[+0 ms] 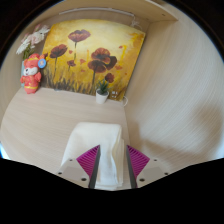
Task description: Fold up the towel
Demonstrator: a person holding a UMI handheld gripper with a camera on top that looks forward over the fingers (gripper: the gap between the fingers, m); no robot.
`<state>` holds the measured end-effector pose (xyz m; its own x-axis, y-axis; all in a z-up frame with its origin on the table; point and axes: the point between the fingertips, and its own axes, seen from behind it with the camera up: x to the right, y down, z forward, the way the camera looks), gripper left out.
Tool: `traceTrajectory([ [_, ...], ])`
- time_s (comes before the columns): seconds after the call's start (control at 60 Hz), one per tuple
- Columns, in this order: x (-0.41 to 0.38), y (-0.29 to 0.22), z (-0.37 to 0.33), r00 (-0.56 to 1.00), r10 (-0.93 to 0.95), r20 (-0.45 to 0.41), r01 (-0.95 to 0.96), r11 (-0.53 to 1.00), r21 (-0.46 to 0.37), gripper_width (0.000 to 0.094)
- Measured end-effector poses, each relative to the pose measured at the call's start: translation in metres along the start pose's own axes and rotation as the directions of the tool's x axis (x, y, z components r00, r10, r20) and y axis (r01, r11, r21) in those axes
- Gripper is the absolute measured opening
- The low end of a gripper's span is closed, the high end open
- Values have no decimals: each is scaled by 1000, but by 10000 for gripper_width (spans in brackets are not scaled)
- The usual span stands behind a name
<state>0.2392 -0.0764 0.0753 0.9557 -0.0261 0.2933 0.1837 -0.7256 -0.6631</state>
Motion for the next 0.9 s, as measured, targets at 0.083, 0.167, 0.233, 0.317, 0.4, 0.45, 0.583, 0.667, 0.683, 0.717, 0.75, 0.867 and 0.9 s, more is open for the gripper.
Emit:
traceTrajectory([
  [0.083,8,25,8,1000,10,25,-9,999,-39,609],
  [0.167,0,29,1,997,39,69,-37,999,-31,633],
  [0.233,-10,22,-10,995,46,92,-47,999,4,649],
  [0.317,-25,3,-33,992,52,117,-59,997,49,697],
  [0.4,-39,-24,-65,988,71,136,-86,991,106,708],
  [0.45,-50,-39,-86,985,78,151,-100,985,144,716],
  [0.583,-82,-63,-148,977,106,186,-145,966,216,777],
  [0.667,-113,-65,-187,967,115,227,-169,957,235,792],
  [0.683,-119,-66,-194,964,115,239,-173,955,240,791],
  [0.717,-131,-65,-207,958,121,259,-188,949,252,793],
  [0.75,-141,-61,-219,954,129,270,-200,945,257,793],
  [0.867,-171,-35,-253,955,136,264,-205,946,252,790],
  [0.9,-177,-27,-261,957,135,255,-200,948,249,790],
])
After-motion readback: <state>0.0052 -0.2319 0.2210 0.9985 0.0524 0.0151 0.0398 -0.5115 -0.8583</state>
